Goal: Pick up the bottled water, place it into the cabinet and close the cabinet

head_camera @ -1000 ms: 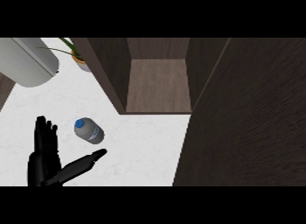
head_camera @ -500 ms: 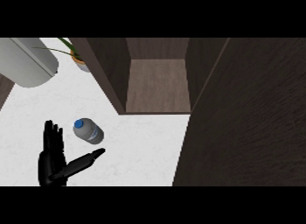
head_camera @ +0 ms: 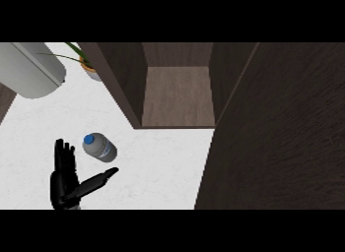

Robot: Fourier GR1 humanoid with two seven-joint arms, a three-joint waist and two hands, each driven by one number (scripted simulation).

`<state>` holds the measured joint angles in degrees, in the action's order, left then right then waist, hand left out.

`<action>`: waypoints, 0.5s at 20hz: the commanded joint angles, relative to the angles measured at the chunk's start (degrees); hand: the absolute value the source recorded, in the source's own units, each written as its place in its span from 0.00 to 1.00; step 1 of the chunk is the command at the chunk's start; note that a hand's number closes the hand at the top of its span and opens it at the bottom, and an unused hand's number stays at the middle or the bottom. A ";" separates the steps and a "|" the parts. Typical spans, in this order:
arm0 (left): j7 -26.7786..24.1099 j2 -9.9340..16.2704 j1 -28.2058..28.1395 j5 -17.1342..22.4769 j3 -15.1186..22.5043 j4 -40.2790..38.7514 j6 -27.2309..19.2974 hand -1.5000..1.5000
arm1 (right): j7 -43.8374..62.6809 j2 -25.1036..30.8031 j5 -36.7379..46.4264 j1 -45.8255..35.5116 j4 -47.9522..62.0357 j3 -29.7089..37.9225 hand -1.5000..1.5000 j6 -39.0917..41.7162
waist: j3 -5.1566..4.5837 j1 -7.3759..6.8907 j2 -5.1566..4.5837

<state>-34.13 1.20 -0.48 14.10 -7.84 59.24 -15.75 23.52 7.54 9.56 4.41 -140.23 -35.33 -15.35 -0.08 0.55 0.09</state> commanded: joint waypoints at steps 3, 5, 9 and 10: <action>-7.28 -0.87 7.72 0.88 -3.34 -11.15 0.39 0.00 | 5.12 3.37 5.80 0.95 -8.69 -0.30 0.00 0.47 | 0.00 0.30 0.00; -13.18 -0.66 10.32 1.82 -5.97 -18.84 2.11 0.00 | 1.29 4.23 4.17 3.68 -8.10 -0.25 0.00 0.27 | -0.01 0.55 -0.07; -14.04 1.62 8.94 3.57 -7.14 -18.26 5.51 0.00 | 3.01 4.94 2.40 2.14 -9.80 2.77 0.00 0.52 | 0.03 -0.05 -0.01; -14.36 0.61 15.16 3.30 -7.87 -21.88 2.23 0.00 | 0.66 4.33 5.27 4.35 -7.59 -1.98 0.00 -0.30 | 0.02 0.28 -0.03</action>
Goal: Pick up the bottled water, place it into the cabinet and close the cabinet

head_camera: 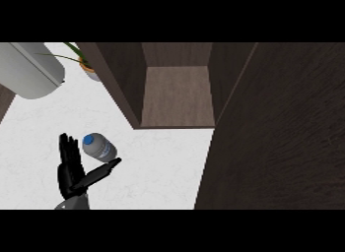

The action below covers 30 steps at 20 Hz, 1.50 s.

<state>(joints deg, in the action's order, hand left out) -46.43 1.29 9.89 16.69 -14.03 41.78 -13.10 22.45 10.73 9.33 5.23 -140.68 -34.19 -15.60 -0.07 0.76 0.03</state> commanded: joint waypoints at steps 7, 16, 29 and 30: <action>-3.48 3.33 8.16 1.79 -1.91 -10.12 7.61 1.00 | 5.15 1.29 4.98 -0.56 -6.39 -2.37 0.00 -1.57 | -0.02 0.09 -0.05; -8.01 1.97 11.89 -9.66 6.77 -11.29 -1.20 1.00 | 1.01 2.71 4.95 0.64 -4.61 -4.73 0.00 -3.18 | 0.00 0.63 0.06; -3.75 -0.75 13.50 -11.17 14.32 -3.58 13.81 1.00 | 2.21 0.91 7.95 -0.79 -2.46 -7.19 0.00 -7.04 | 0.03 -0.45 0.25; -2.35 -1.19 11.39 -10.00 16.93 0.21 12.86 1.00 | 1.95 5.91 0.50 0.79 -7.05 0.35 0.00 -3.75 | 0.10 -0.63 0.32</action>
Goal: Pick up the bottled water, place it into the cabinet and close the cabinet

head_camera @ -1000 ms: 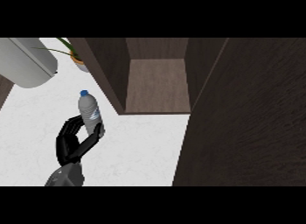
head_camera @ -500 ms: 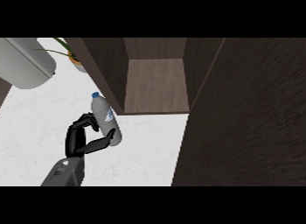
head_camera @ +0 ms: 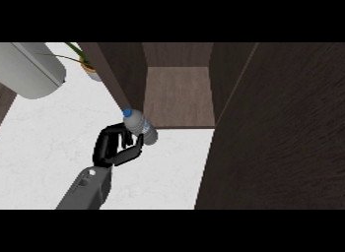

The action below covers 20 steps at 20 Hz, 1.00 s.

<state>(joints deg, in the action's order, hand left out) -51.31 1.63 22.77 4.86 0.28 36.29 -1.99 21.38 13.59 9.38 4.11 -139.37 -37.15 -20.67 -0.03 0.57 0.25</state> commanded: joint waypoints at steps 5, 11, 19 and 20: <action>13.56 -1.12 -1.72 5.13 3.69 16.19 3.25 1.00 | 0.58 1.36 4.54 3.01 -6.76 -1.14 0.00 -0.75 | 0.07 -0.55 0.22; 21.30 -1.61 1.38 12.84 14.72 22.65 -9.10 1.00 | 1.08 1.27 3.44 1.40 -5.52 -0.97 0.00 -0.26 | 0.03 -0.10 -0.01; 26.47 -1.63 6.22 14.23 19.85 24.39 -17.44 1.00 | 1.87 3.08 2.76 2.58 -7.76 0.26 0.00 -0.45 | 0.03 0.01 -0.10; 26.00 -1.63 12.14 16.91 20.29 20.45 -21.21 1.00 | 3.76 3.37 0.71 0.12 -7.88 2.57 0.00 0.54 | 0.00 0.57 -0.27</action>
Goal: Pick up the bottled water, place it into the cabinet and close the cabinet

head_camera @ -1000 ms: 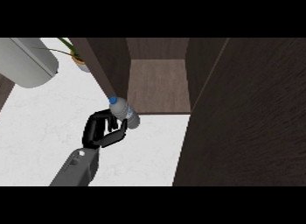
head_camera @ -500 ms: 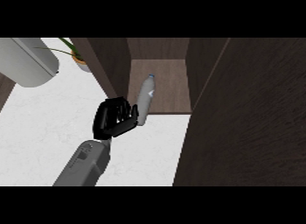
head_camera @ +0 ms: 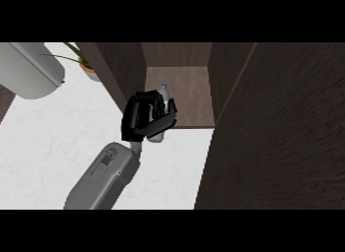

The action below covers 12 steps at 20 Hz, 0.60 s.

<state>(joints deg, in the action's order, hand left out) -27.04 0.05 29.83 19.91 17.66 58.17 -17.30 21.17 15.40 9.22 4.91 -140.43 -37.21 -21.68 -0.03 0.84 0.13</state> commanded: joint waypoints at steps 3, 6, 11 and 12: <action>4.17 -0.05 10.78 1.79 2.78 -5.43 -8.81 1.00 | 2.00 1.95 1.96 2.43 -7.88 -0.14 0.00 0.63 | 0.00 0.95 -0.18; 5.10 -0.05 9.82 2.44 2.97 -5.66 -8.01 1.00 | -4.20 2.86 -0.22 7.86 -5.88 0.20 0.00 0.80 | 0.04 0.26 -0.12; 5.60 -0.05 15.93 8.28 1.93 -13.33 -10.48 1.00 | -2.72 2.74 1.27 7.11 -6.86 -1.30 0.00 0.18 | 0.02 0.91 -0.24; 3.43 -0.05 14.85 9.21 1.91 -15.12 -9.00 1.00 | -1.89 3.78 -0.89 6.29 -8.06 1.02 0.00 1.34 | 0.01 0.89 -0.32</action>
<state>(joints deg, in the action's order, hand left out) -22.09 0.01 43.03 26.02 20.02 47.91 -26.40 17.31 17.10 8.07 8.89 -141.20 -37.42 -21.50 -0.02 1.58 -0.08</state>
